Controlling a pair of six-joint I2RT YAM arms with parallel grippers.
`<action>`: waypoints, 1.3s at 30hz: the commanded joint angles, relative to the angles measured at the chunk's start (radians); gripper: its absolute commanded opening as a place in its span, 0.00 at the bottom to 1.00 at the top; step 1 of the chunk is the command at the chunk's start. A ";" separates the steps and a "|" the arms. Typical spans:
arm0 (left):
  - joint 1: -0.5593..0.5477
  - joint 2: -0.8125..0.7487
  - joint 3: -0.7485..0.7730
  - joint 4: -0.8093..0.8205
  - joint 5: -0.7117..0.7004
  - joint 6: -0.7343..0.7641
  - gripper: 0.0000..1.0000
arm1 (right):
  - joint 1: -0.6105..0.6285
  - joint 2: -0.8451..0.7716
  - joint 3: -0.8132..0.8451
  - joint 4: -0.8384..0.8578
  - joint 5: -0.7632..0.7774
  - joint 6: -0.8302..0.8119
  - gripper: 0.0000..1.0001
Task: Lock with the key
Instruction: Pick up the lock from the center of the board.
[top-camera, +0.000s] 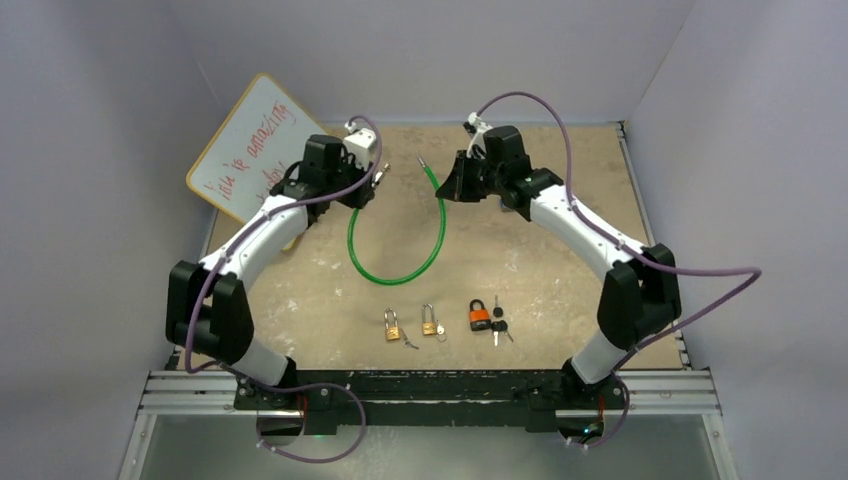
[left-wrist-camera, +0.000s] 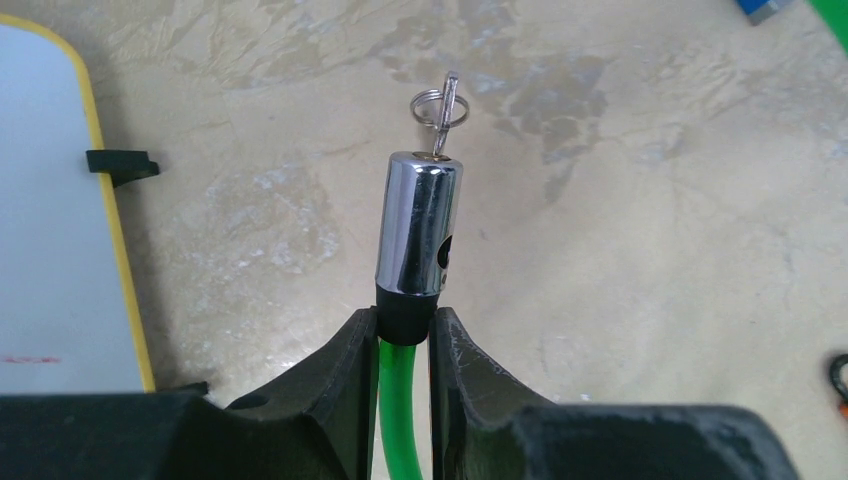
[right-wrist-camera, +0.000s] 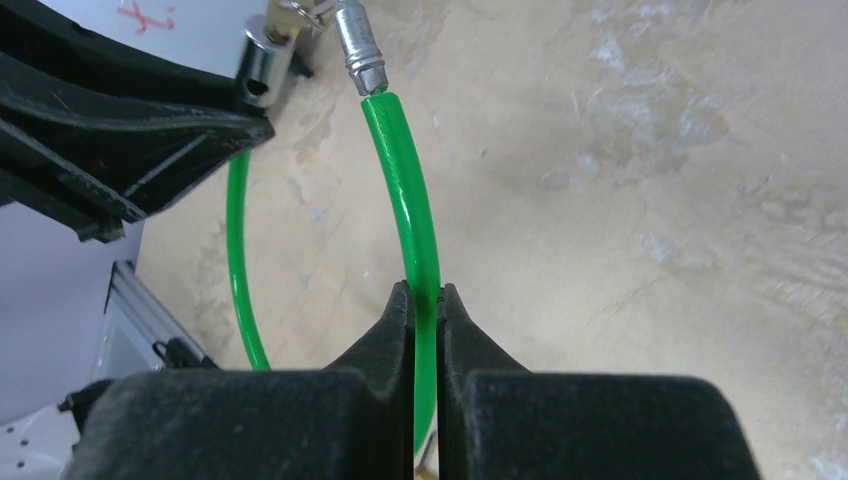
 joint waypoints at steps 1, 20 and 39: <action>-0.114 -0.125 -0.066 0.006 -0.094 -0.070 0.00 | 0.043 -0.115 -0.059 -0.028 -0.080 0.024 0.00; -0.411 -0.439 -0.240 0.040 -0.458 -0.083 0.00 | 0.286 -0.341 -0.289 0.009 -0.012 0.195 0.00; -0.576 -0.448 -0.263 0.035 -0.472 0.035 0.00 | 0.289 -0.354 -0.323 0.085 -0.008 0.283 0.00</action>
